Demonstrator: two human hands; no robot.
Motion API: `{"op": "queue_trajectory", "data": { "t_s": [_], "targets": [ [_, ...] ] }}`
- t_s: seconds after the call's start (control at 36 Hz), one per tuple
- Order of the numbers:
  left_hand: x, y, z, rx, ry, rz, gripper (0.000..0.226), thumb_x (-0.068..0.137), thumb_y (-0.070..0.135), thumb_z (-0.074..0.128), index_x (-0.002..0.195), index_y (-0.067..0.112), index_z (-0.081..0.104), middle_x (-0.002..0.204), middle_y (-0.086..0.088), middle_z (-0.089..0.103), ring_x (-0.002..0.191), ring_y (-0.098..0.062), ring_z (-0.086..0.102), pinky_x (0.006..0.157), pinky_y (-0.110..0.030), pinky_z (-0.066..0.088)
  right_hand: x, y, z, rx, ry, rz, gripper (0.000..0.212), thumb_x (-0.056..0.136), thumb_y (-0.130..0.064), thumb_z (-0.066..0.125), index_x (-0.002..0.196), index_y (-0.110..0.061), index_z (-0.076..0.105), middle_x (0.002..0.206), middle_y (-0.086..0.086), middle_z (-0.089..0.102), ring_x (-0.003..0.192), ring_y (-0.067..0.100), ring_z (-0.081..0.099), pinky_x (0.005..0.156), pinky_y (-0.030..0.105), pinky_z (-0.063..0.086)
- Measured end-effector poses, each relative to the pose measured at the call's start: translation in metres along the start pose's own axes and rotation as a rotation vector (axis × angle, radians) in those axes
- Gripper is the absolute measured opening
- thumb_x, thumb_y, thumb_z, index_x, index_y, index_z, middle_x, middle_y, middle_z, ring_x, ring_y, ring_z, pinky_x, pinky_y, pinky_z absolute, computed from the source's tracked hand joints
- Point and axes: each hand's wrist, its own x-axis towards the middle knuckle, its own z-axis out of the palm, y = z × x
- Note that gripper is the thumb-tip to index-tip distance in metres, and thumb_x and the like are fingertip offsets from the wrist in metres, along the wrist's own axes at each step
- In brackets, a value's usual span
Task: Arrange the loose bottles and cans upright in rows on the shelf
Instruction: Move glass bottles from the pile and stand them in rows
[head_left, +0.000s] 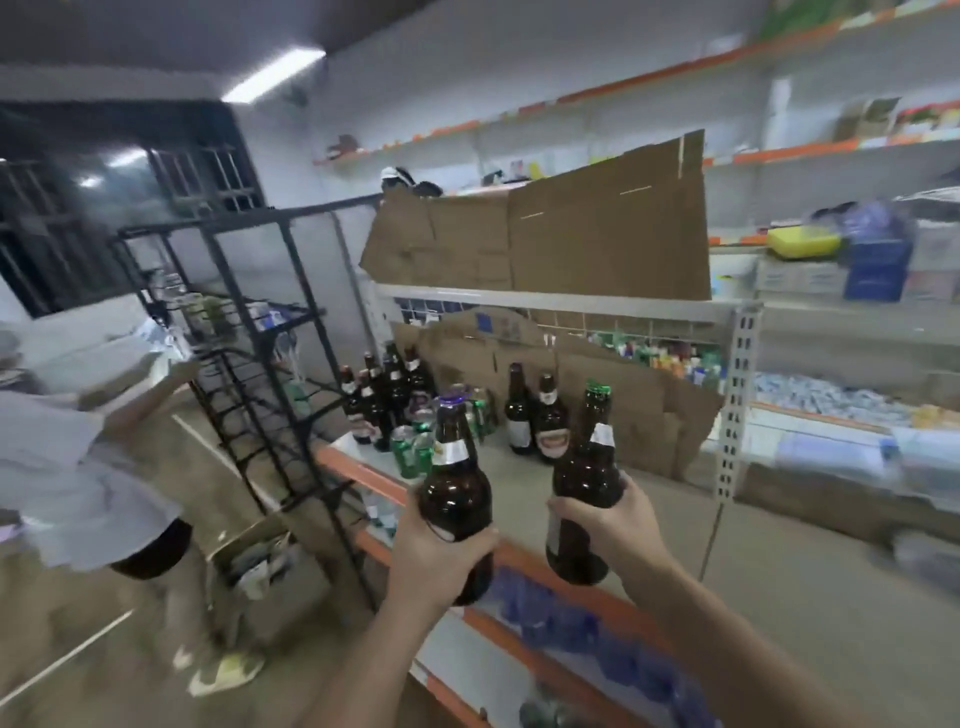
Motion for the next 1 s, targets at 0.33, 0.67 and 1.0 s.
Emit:
{"op": "queue_trajectory", "data": {
  "t_s": [0.33, 0.67, 1.0],
  "targets": [
    [0.078, -0.050, -0.021, -0.054, -0.056, -0.086, 0.072, 0.058, 0.023, 0.098, 0.114, 0.036, 0.056, 0.109, 0.011, 0.070, 0.103, -0.008, 0.067, 0.096, -0.041, 0.053, 0.070, 0.014, 0.059, -0.099, -0.010, -0.006, 0.061, 0.062, -0.014, 0.096, 0.114, -0.019, 0.065, 0.103, 0.001, 0.075, 0.091, 0.017, 0.071, 0.075, 0.031, 0.052],
    [0.195, -0.069, 0.046, -0.173, -0.275, -0.173, 0.070, 0.071, 0.007, 0.091, 0.116, 0.044, 0.053, 0.113, 0.007, 0.066, 0.106, -0.018, 0.065, 0.093, -0.047, 0.052, 0.164, 0.045, 0.049, -0.215, 0.029, 0.013, 0.064, 0.062, -0.017, 0.098, 0.114, -0.026, 0.060, 0.102, -0.003, 0.072, 0.093, 0.013, 0.069, 0.078, 0.034, 0.055],
    [0.286, -0.104, 0.095, -0.128, -0.385, -0.230, 0.073, 0.061, -0.001, 0.093, 0.111, 0.037, 0.055, 0.093, 0.009, 0.071, 0.086, -0.006, 0.070, 0.068, -0.024, 0.054, 0.215, 0.080, 0.083, -0.230, 0.133, 0.131, 0.069, 0.064, -0.020, 0.096, 0.119, -0.026, 0.055, 0.104, 0.000, 0.069, 0.093, 0.014, 0.069, 0.073, 0.032, 0.055]
  ]
}}
